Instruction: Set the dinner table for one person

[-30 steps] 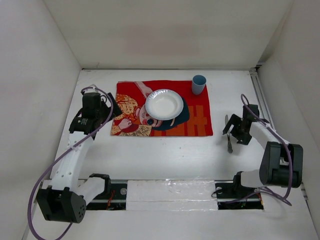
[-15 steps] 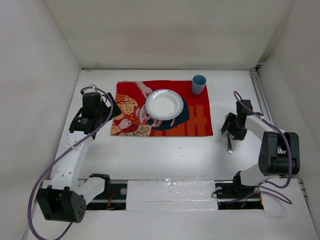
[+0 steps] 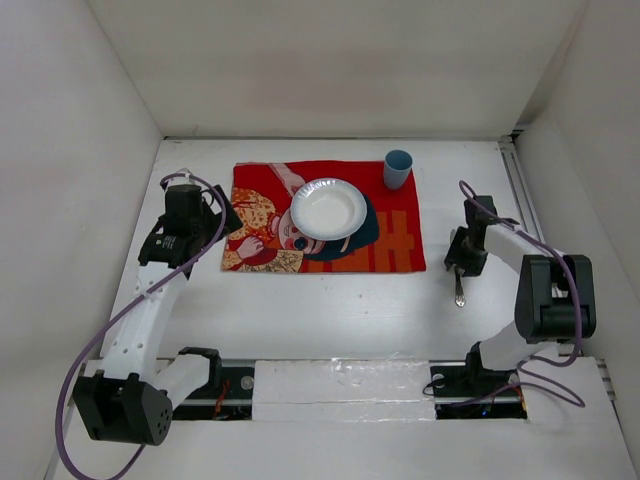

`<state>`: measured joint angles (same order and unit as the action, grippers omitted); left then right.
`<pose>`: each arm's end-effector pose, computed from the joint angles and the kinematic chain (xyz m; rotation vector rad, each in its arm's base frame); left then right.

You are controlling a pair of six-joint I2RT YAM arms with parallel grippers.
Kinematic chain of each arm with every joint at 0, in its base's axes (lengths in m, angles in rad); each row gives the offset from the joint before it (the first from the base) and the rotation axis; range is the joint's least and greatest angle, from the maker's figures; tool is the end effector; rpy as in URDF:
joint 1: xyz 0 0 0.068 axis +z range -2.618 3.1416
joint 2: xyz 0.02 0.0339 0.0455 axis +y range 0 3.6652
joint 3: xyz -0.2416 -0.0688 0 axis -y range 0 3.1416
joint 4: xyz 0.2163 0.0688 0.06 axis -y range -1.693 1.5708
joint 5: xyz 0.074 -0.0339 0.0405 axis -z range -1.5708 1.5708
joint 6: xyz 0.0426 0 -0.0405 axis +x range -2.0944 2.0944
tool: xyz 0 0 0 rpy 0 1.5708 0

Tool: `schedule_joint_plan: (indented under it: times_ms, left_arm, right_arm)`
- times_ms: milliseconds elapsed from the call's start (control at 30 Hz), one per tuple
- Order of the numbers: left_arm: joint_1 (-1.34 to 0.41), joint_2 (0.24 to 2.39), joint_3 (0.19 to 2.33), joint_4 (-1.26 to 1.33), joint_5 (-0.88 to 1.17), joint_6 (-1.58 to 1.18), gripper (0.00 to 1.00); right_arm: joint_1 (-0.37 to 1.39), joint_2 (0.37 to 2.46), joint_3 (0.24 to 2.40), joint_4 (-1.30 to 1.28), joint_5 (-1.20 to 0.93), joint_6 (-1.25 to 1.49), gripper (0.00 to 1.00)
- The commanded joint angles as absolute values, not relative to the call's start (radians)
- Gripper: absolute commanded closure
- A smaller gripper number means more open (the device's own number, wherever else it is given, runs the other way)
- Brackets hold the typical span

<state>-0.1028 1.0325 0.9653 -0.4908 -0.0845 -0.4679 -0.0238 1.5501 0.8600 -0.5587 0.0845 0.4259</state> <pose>0.2140 -0.0185 0.3046 -0.4370 2.0914 -0.2468 0.2567 -0.0097 0.1532 0.6452 2.7344 -0.0253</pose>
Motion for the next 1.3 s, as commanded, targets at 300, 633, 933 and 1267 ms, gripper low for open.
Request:
schedule_joint_plan:
  times_ms: [300, 633, 933, 1267]
  left_arm:
    - [-0.098, 1.037, 1.026, -0.491, -0.098, -0.454, 0.00]
    - [-0.098, 1.026, 1.026, -0.491, -0.089, -0.454, 0.00]
    - [-0.098, 1.017, 1.017, -0.491, -0.089, -0.454, 0.00]
    - [-0.098, 1.017, 1.017, -0.491, -0.089, -0.454, 0.00]
  right_arm:
    - [0.000, 1.635, 0.884, -0.620, 0.020, 0.446, 0.63]
    - [-0.020, 1.646, 0.893, -0.621, -0.018, 0.419, 1.00]
    - [-0.008, 1.572, 0.850, -0.560, 0.000, 0.431, 1.00]
    - [0.002, 1.485, 0.831, -0.549, 0.011, 0.449, 1.00]
